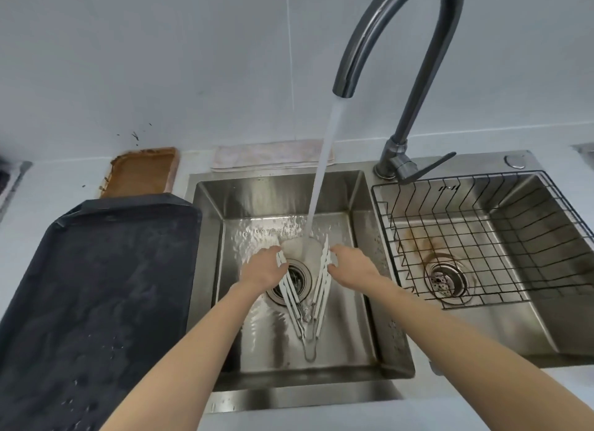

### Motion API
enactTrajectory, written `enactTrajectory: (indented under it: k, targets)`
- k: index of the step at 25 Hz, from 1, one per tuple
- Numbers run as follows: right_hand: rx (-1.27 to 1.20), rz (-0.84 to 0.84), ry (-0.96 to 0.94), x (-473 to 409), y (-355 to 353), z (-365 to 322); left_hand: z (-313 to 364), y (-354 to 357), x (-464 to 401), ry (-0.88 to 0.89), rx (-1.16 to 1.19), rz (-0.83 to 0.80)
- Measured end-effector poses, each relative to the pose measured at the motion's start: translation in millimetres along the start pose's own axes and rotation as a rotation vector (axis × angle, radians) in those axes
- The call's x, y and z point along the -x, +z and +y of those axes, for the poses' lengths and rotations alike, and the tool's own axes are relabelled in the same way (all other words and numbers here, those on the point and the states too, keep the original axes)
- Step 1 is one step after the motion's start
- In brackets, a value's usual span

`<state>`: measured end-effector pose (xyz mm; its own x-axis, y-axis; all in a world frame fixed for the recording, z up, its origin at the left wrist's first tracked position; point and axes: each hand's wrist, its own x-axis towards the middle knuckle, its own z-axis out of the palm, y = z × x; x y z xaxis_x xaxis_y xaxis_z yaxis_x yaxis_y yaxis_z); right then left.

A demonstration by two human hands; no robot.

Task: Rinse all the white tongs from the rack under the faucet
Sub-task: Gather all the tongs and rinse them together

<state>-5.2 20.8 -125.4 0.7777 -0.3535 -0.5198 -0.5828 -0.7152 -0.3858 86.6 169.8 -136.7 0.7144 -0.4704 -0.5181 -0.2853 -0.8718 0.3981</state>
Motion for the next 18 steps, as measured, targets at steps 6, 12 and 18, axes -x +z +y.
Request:
enactTrajectory:
  k: [6,12,18]
  targets:
    - [-0.01,-0.094,0.143,-27,30,4,-21,22,-27,-0.038,0.064,-0.142]
    - [-0.055,-0.183,0.295,-47,63,12,-36,49,-45,-0.063,0.233,-0.167]
    - [-0.144,-0.178,0.369,-59,84,18,-39,74,-50,-0.179,0.328,-0.164]
